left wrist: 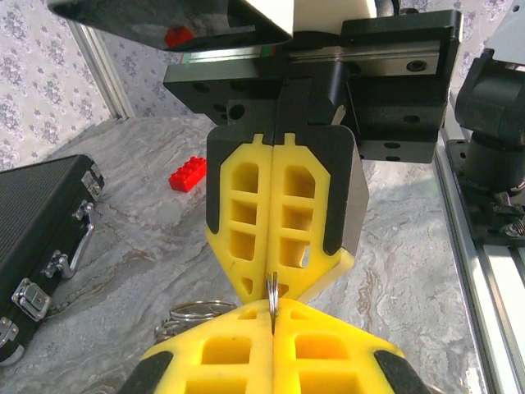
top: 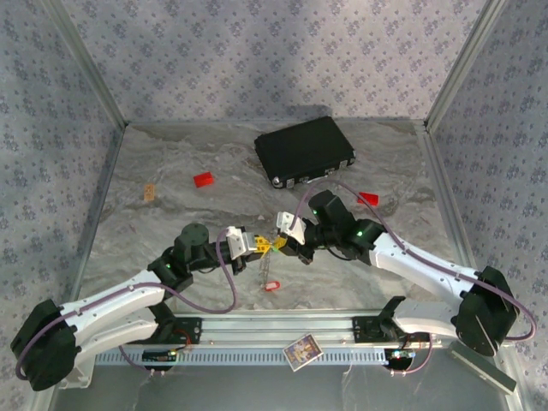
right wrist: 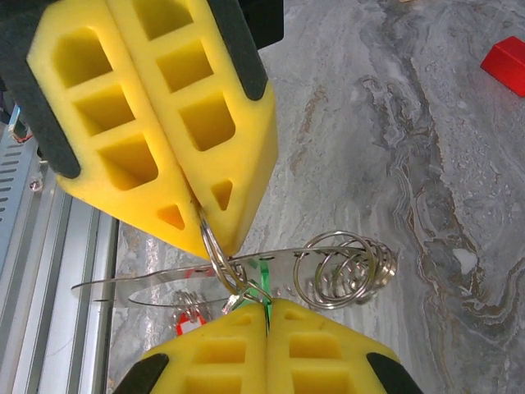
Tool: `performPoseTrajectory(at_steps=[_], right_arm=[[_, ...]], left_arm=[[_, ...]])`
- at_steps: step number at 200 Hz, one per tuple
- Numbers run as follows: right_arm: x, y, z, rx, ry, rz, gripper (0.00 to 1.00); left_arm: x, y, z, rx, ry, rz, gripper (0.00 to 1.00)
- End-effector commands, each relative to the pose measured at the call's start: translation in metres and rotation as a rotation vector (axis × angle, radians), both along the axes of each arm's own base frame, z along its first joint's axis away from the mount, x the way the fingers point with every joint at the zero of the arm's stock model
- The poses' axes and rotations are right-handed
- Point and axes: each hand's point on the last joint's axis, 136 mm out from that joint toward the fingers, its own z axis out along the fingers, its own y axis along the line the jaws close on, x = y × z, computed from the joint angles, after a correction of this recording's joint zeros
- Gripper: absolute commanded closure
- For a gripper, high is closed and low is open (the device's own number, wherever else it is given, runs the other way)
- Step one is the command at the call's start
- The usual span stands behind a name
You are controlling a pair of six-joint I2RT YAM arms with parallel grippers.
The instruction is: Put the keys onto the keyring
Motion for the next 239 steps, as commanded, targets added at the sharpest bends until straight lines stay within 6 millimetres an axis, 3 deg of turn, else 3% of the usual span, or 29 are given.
performPoseTrajectory(at_steps=[1, 21, 45, 101, 169, 195, 222, 239], right_arm=[[-0.001, -0.003, 0.01, -0.002, -0.016, 0.003, 0.85], [-0.003, -0.005, 0.02, 0.032, -0.047, 0.003, 0.77], [-0.007, -0.002, 0.031, 0.073, -0.055, 0.025, 0.78], [-0.009, 0.005, 0.035, 0.098, -0.047, 0.052, 0.8], [-0.008, 0.014, 0.037, 0.121, -0.041, 0.066, 0.89], [-0.007, 0.014, 0.038, 0.119, -0.042, 0.066, 1.0], [-0.007, 0.011, 0.039, 0.086, -0.054, 0.065, 1.0], [-0.006, 0.007, 0.037, 0.045, -0.065, 0.064, 1.0]], left_arm=[[-0.002, -0.003, 0.031, -0.092, -0.087, -0.022, 1.0], [-0.003, -0.004, 0.028, -0.084, -0.08, -0.03, 1.0], [-0.004, -0.006, 0.027, -0.083, -0.073, -0.04, 1.0], [-0.007, -0.007, 0.026, -0.081, -0.065, -0.057, 1.0], [-0.008, -0.007, 0.026, -0.08, -0.063, -0.063, 1.0], [-0.003, -0.006, 0.026, -0.072, -0.066, -0.034, 1.0], [0.008, -0.002, 0.024, -0.036, -0.062, 0.031, 0.76], [0.013, 0.001, 0.019, 0.021, -0.051, 0.059, 0.73]])
